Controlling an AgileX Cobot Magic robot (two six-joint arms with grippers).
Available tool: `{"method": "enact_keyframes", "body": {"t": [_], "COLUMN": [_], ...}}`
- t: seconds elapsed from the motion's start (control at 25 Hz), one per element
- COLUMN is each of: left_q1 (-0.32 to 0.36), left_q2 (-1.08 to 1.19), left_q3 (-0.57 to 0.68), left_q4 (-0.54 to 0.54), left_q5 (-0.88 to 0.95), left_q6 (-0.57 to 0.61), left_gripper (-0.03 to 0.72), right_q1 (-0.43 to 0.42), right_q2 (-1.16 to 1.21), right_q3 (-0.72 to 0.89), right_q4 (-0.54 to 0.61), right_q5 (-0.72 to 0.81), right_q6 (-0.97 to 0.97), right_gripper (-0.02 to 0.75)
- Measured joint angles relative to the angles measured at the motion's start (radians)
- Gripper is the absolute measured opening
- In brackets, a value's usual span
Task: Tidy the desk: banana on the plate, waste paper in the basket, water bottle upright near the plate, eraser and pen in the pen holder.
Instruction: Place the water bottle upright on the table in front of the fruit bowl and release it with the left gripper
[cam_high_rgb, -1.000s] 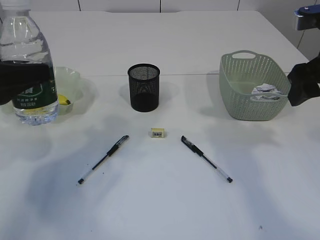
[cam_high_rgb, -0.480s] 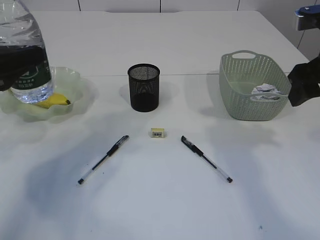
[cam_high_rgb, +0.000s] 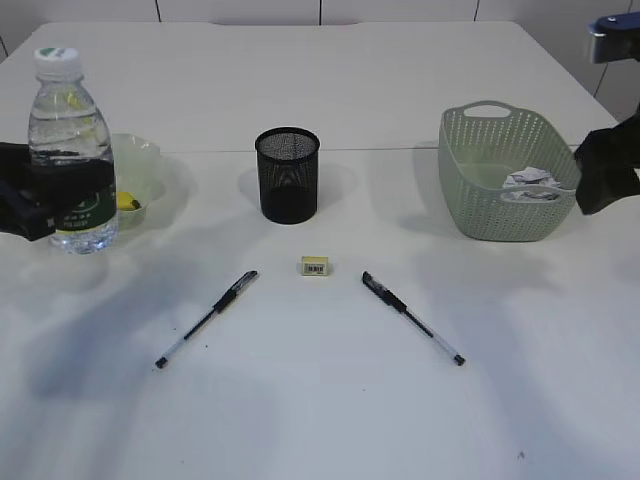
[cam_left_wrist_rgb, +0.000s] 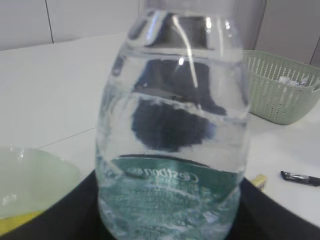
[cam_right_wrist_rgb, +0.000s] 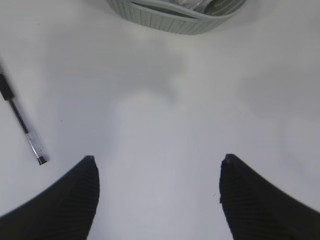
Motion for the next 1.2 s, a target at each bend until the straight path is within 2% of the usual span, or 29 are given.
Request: {"method": "enact_keyframes", "body": {"t": [0.32, 0.44, 0.76, 1.0, 1.2], "left_q1": [0.000, -0.019, -0.084, -0.085, -0.085], "left_q2": [0.145, 0.202, 0.316, 0.360, 0.381], "left_q3": [-0.004, -0.010, -0.082, -0.083, -0.087], "left_q4": [-0.079, -0.126, -0.164, -0.257, -0.273], "left_q5": [0.000, 0.002, 0.006, -0.002, -0.035], "left_q6": [0.108, 0.149, 0.173, 0.203, 0.209], "left_gripper": [0.398, 0.398, 0.395, 0.394, 0.394], "right_q1": [0.000, 0.000, 0.000, 0.000, 0.000], "right_q2": [0.049, 0.049, 0.049, 0.049, 0.049], "right_q3": [0.000, 0.000, 0.000, 0.000, 0.000], "right_q4": [0.002, 0.002, 0.004, 0.004, 0.004], "right_q5": [-0.017, -0.021, -0.026, -0.026, -0.022], "right_q6": [0.000, 0.000, 0.000, 0.000, 0.000], "right_gripper": [0.559, 0.559, 0.559, 0.558, 0.558]}}
